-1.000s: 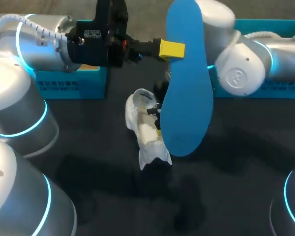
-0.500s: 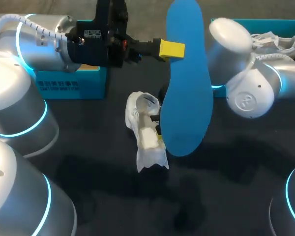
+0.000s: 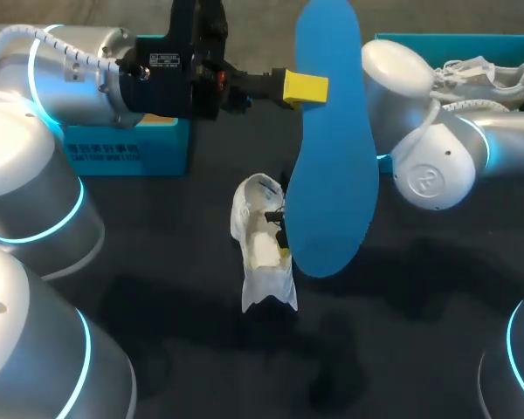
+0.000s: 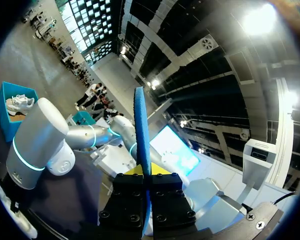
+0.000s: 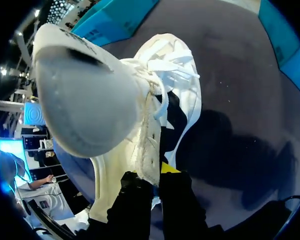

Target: Take the shoe out of the shoebox, open the shoe tongue, remove and reinsert the insole, then place the shoe into the shoebox

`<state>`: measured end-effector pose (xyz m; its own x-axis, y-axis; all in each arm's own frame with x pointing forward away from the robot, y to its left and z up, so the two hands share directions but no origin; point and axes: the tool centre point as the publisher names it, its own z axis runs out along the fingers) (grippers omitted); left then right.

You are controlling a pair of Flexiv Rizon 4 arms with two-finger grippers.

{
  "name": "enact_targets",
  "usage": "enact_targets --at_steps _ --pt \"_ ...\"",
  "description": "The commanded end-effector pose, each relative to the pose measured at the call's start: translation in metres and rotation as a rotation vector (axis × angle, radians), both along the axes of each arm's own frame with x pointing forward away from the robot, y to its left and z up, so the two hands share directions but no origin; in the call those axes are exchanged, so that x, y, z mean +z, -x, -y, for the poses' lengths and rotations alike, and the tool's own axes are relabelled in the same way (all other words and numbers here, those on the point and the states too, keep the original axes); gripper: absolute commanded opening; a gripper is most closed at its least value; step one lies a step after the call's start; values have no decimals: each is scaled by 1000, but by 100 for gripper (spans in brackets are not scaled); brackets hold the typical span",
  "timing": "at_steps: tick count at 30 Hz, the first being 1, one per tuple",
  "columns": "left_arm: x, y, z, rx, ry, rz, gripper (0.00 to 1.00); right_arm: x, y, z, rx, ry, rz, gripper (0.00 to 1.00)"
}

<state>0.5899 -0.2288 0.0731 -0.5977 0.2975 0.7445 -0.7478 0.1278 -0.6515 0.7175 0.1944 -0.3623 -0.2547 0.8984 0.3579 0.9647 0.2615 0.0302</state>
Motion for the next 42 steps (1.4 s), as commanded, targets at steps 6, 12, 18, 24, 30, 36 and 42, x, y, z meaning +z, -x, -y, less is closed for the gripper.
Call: enact_targets --at_steps 6,12,18,24,30,36,42 --pt "0 0 1 0 0 0 0 -10 1 -8 -45 -7 13 0" --pt "0 0 1 0 0 0 0 -3 6 -6 -65 -9 25 100" --pt "0 0 1 0 0 0 0 16 7 -2 -81 -18 68 100" --pt "0 0 1 0 0 0 0 41 5 6 -85 -60 142 100" --pt "0 0 1 0 0 0 0 46 3 9 -79 -59 155 100" --pt "0 0 1 0 0 0 0 46 3 9 -79 -59 155 100" --pt "0 0 1 0 0 0 0 46 3 9 -79 -59 155 100"
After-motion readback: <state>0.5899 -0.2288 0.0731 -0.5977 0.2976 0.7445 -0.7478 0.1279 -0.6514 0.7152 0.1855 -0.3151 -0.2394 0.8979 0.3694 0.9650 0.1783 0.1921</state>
